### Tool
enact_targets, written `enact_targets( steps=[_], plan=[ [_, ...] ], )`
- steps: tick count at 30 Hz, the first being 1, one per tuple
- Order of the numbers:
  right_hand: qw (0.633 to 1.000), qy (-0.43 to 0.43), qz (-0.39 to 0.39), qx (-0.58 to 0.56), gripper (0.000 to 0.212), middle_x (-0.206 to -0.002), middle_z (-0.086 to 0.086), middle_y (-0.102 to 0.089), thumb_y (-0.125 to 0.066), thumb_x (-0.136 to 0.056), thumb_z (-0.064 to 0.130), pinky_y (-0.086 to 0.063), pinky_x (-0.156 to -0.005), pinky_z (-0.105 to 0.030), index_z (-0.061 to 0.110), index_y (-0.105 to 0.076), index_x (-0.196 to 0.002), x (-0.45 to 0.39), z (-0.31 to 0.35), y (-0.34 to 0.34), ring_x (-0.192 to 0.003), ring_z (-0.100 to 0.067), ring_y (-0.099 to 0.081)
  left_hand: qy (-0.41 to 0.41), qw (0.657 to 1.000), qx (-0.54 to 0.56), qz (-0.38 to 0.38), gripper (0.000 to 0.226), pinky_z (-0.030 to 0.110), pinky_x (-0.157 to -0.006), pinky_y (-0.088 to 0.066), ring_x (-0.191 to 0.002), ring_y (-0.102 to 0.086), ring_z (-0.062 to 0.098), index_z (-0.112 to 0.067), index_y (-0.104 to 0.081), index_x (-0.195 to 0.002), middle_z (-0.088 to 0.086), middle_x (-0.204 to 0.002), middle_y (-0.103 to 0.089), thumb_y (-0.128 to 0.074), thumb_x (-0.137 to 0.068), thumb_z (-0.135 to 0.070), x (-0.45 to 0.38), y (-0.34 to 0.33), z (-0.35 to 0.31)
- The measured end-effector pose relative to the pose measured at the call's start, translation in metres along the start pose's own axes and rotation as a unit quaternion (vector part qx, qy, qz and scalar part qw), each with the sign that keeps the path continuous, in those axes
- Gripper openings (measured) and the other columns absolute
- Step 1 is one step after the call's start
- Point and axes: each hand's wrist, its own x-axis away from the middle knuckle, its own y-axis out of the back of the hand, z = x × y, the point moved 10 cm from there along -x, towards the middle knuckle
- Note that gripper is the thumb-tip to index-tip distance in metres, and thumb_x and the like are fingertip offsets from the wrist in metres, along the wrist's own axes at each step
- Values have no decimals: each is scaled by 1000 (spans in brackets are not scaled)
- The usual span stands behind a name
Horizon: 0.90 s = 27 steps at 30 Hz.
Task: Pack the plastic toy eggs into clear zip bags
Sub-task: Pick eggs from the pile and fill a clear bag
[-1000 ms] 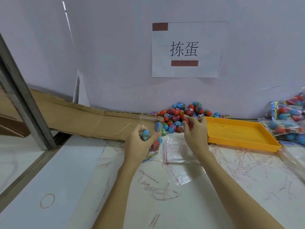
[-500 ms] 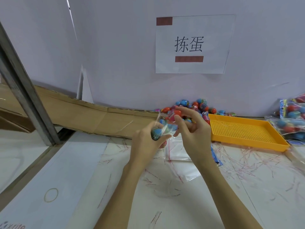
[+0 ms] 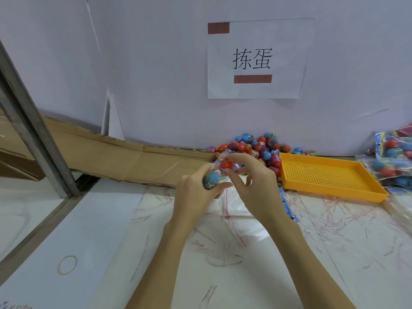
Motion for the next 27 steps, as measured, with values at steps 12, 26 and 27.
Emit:
enact_targets(
  steps=[12,26,27],
  plan=[
    [999,-34,34,15,12,-99,11,-67,-72,-93,27,-49,-64,-13,27,-60,-96,2,-6,-5,-86,-5,-66,19,998,59,5,52,35,-66,-65,-79,-75,14,-20,-73,-118,-7,-95,-76,-79,-77,-51,3,-2,2],
    [997,21,74,12,18,-103,14,-61,-55,-102,28,-46,-69,-11,18,-69,-107,6,4,-11,-89,-4,-59,47,993,108,19,39,32,-74,-64,-86,-74,10,-25,-74,-111,-15,-92,-75,-79,-80,-48,2,-5,8],
    [996,21,82,6,18,-106,13,-61,-56,-102,29,-45,-71,-11,19,-69,-109,6,5,-13,-92,-4,-59,48,993,108,21,38,32,-73,-64,-85,-74,11,-24,-74,-113,-12,-93,-75,-80,-82,-45,1,-6,10]
  ],
)
